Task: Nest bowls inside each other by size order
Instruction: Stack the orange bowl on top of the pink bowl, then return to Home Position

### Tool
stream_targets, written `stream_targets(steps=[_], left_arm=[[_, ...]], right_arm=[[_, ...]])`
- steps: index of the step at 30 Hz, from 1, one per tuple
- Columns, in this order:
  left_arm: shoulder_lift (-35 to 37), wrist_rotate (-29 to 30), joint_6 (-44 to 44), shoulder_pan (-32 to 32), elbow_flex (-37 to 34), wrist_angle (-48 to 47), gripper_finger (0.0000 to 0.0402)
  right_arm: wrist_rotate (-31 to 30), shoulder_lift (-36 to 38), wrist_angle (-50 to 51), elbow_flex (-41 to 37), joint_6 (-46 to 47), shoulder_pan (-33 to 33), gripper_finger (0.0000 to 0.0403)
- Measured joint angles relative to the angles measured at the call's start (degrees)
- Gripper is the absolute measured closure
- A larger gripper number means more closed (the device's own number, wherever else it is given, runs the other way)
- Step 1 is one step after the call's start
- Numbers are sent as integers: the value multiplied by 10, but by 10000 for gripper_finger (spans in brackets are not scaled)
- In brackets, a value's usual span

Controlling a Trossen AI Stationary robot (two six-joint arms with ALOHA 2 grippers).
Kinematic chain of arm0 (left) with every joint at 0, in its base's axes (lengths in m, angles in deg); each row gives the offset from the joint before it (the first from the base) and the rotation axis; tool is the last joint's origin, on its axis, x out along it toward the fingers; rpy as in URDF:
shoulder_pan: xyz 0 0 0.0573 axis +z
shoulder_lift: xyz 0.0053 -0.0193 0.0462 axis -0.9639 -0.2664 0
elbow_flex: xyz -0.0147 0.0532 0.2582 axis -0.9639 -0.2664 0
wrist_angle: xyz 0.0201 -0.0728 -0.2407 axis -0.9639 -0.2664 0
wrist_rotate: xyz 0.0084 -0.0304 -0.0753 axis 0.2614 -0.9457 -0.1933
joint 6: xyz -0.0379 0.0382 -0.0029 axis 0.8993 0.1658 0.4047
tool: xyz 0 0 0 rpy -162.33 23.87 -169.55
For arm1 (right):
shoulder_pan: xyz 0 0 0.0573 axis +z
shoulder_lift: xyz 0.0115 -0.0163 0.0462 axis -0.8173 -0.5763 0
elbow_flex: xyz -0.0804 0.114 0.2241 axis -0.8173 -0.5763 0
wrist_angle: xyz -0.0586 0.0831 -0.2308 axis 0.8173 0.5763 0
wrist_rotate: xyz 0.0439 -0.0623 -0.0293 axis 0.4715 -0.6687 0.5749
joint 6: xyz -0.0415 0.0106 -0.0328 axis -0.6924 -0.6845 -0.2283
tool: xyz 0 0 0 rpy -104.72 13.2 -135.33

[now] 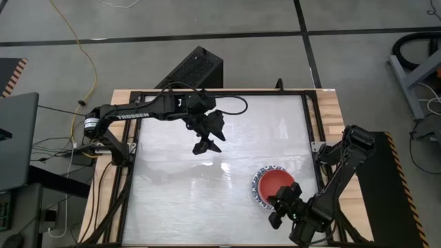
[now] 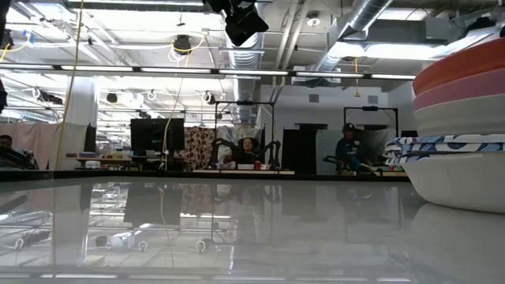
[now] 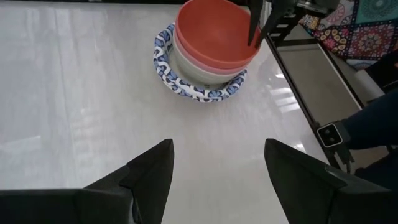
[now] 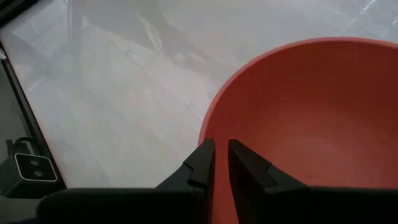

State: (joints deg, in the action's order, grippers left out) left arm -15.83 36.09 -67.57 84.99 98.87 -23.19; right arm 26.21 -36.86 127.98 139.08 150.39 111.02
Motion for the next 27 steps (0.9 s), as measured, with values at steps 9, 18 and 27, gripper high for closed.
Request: stream_targets(steps=[9,18,27], left_arm=[[11,-32,31,3,15,23,161],[65,-8,52,18,74,31,161],[148,26,138,15,81,48,161]], right_arm=[[-53,26,34,31,-8,0,337],[-125,149,52,84,-229,-33,337],[-130,281,-113,135,-620,-108,337]])
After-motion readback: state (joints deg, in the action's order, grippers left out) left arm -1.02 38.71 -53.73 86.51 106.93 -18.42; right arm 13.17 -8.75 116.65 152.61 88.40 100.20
